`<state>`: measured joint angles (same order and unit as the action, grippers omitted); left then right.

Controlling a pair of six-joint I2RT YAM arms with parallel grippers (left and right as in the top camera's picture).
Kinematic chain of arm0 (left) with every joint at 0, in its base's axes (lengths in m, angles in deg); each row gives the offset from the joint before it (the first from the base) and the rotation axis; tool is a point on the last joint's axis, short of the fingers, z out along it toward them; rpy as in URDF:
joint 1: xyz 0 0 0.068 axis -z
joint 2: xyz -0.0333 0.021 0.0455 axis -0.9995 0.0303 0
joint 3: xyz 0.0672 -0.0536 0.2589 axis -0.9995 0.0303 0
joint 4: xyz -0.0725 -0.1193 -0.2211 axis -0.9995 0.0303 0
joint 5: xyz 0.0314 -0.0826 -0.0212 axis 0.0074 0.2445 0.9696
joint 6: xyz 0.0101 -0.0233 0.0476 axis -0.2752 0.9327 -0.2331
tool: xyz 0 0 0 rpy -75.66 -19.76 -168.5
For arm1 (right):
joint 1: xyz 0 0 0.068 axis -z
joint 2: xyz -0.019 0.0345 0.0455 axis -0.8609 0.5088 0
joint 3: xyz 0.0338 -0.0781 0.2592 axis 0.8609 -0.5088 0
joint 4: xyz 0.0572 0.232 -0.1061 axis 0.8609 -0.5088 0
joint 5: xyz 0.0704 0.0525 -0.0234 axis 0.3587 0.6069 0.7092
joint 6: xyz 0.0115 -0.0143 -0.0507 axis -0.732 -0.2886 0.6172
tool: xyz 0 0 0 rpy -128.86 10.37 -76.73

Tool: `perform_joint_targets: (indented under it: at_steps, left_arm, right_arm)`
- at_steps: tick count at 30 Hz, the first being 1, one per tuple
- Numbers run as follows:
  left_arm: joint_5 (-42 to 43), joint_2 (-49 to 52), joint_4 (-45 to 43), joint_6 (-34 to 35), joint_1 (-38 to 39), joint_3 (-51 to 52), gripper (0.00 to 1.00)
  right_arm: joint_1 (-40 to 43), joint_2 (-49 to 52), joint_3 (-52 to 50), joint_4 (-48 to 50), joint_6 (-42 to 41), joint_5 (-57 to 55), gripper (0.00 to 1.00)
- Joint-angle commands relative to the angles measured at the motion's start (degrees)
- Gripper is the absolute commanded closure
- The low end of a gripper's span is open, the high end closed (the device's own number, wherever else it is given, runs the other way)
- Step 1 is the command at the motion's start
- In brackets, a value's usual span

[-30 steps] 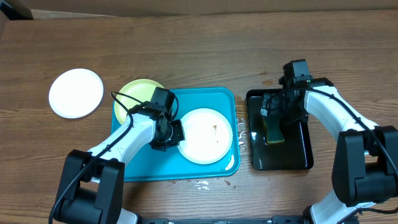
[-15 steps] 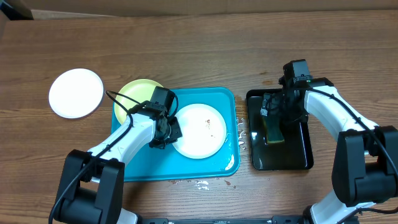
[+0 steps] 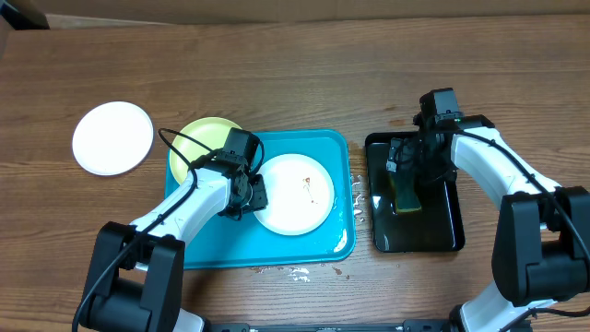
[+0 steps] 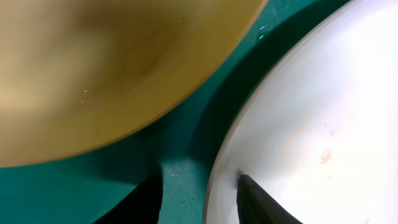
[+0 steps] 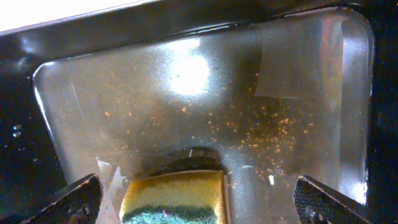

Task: Clean dirty plates on tray and stack at the side
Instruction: 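Lower the right gripper onto the sponge in the black tray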

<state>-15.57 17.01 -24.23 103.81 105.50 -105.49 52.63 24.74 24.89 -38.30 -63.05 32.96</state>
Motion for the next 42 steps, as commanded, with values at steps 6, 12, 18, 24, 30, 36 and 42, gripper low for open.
perform_joint_targets:
  at_steps: [6,12,18,24,30,36,42]
  left_arm:
    - [0.13,-0.24,-0.20,-1.05,0.07,0.52,0.96]
    - [0.50,-0.24,-0.31,-1.05,0.07,0.52,0.94]
    - [0.48,-0.24,-0.42,-1.05,0.07,0.55,0.91]
    - [0.46,-0.24,-0.55,-1.07,0.07,0.55,0.90]
    - [0.31,-0.24,-0.39,-1.07,0.07,0.55,0.90]
    - [0.26,-0.24,-0.17,-1.09,0.07,0.55,0.89]
    - [0.28,-0.24,-0.15,-1.07,0.07,0.55,0.88]
  right_arm:
    - [0.15,0.55,1.14,-3.85,-0.15,2.03,0.00]
    - [0.09,0.52,5.40,-8.46,-0.02,2.08,0.00]
    - [-1.73,0.72,1.92,-9.31,1.11,2.05,0.04]
    - [-4.22,0.76,-5.07,1.38,1.90,0.07,0.16]
    - [-4.11,0.76,-6.49,8.28,1.92,-4.46,0.96]
    - [-3.85,0.74,0.35,1.36,1.95,-4.46,0.07]
    - [-3.87,0.81,1.46,-6.64,1.92,-4.46,0.10]
